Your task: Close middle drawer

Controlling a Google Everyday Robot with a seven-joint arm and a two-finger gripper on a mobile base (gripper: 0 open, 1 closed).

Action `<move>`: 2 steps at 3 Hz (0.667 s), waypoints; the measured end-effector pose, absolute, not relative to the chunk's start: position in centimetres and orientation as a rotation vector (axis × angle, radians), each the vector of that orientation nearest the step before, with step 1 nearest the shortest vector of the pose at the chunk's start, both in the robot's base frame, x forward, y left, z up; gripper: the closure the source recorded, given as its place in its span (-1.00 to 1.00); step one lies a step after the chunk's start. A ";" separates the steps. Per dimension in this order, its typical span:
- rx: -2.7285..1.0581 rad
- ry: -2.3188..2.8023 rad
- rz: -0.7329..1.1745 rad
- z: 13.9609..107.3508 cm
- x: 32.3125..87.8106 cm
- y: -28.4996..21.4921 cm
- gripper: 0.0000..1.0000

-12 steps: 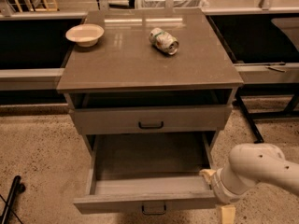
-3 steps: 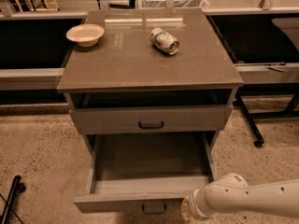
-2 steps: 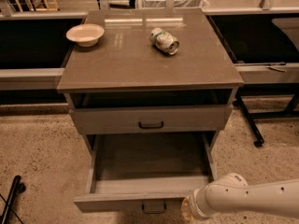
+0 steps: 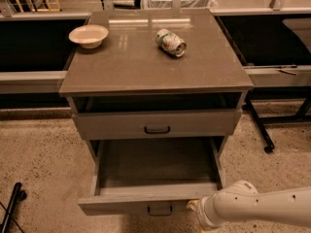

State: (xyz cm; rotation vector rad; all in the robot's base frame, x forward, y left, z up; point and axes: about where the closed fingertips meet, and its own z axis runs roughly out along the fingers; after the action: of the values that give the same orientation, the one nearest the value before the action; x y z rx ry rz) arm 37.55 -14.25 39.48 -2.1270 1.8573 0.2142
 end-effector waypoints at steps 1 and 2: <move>-2.127 1.857 0.214 39.5 37.5 -14.2 -1.00; -2.109 1.865 0.223 39.4 37.4 -14.3 -1.00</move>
Offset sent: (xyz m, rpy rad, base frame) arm 0.0000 0.0000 0.0000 0.0000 0.0000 0.0000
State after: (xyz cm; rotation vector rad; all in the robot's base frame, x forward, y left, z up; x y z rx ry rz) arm 37.42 -14.25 39.38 -2.1093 1.8649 0.2230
